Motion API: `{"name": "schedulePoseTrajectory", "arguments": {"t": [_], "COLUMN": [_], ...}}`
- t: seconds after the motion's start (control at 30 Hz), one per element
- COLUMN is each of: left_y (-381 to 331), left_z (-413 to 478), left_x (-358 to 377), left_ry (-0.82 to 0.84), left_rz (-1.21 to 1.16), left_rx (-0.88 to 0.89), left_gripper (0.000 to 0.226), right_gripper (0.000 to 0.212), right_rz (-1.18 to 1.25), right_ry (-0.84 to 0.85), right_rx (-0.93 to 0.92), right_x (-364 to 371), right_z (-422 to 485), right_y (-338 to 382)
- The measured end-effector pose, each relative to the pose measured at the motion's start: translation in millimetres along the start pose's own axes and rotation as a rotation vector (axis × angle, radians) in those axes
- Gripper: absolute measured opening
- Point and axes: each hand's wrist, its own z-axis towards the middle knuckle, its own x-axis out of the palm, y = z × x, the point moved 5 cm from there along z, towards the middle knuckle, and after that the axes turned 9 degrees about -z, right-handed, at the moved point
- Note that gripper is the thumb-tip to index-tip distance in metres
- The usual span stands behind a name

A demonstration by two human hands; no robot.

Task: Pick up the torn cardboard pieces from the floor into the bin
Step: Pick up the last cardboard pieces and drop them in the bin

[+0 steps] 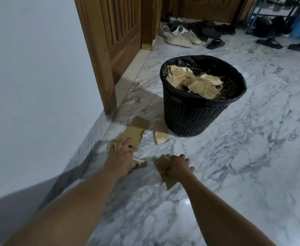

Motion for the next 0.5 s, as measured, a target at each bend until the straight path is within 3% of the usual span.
{"name": "schedulePoseTrajectory", "arguments": {"t": [0.2,0.37,0.43,0.5], "left_y": [6,0,0,1], "left_z": [30,41,43,41], "left_x": [5,10,10,10], "left_ry": [0.245,0.293,0.278,0.275], "left_rz": [-0.095,-0.075,-0.091,-0.101], "left_rx": [-0.064,-0.065,-0.080,-0.121], "left_gripper": [0.051,0.047,0.042,0.038], "right_gripper": [0.062,0.049,0.071,0.093], "right_rz": [0.129,0.390,0.469,0.398], "right_ry": [0.021,0.037,-0.027,-0.057], "right_rx": [0.011,-0.091,-0.045,-0.081], "right_x": [7,-16,-24,-27], "right_z": [10,39,66,90], "right_y": [6,9,7,17]}}
